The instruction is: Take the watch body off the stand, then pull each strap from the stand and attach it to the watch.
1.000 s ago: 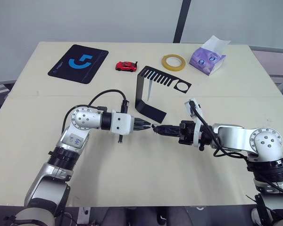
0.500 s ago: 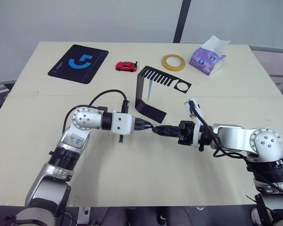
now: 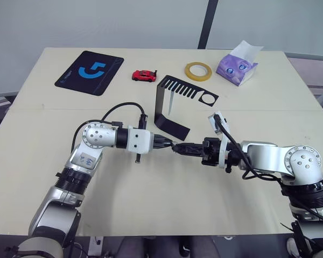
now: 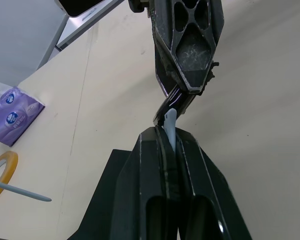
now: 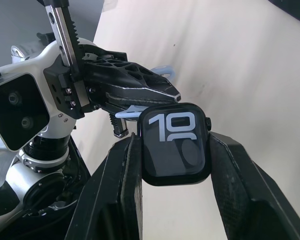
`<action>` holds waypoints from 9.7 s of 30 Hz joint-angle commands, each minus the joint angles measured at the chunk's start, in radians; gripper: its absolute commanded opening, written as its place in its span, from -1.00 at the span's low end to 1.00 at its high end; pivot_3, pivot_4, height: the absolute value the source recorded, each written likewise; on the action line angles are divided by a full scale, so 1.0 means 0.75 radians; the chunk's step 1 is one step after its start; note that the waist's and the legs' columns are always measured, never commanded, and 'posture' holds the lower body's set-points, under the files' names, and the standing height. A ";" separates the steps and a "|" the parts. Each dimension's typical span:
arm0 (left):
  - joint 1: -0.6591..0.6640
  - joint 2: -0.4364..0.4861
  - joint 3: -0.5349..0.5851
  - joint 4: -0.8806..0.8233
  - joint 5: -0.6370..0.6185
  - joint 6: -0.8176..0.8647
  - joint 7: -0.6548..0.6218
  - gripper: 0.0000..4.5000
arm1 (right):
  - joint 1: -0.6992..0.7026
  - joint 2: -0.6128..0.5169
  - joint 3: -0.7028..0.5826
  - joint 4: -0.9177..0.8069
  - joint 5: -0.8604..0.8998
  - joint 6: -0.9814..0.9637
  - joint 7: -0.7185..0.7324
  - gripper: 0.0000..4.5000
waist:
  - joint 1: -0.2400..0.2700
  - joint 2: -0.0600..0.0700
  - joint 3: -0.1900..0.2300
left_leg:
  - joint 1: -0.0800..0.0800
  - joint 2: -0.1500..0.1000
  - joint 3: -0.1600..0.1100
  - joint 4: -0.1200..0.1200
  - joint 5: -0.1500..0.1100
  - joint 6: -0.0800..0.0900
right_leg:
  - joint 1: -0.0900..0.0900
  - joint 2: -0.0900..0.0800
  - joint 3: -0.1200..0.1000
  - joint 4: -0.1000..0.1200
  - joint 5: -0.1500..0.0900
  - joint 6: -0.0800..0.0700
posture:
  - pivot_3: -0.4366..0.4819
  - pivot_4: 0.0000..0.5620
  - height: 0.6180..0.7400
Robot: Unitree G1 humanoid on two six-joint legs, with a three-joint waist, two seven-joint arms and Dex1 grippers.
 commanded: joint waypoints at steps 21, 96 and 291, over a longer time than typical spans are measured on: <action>-0.028 -0.030 -0.021 -0.040 0.005 -0.002 0.010 -1.00 | -0.091 0.003 0.023 -0.088 0.061 -0.024 0.018 -0.32 | 0.000 0.000 0.000 | 0.000 0.000 0.000 0.000 0.000 0.000 | 0.000 0.000 0.000 0.000 0.000 0.000 | -0.05 -0.47 0.97; -0.049 0.344 0.168 -0.421 -0.621 1.034 -0.379 0.96 | 0.006 -0.472 0.220 -0.647 -1.453 -0.537 1.246 -0.32 | 0.014 0.001 0.001 | -0.002 -0.003 -0.002 0.002 -0.002 0.003 | 0.002 0.000 -0.001 -0.005 0.001 0.003 | -0.05 -0.47 0.97; 0.230 0.575 0.298 -0.357 -0.389 0.773 -0.413 0.99 | 0.069 0.064 0.387 -0.320 -2.072 -0.680 1.445 -0.32 | 0.007 0.000 0.002 | -0.003 -0.002 0.000 0.011 -0.004 0.004 | 0.001 0.001 -0.004 0.000 0.003 0.003 | -0.05 -0.47 0.97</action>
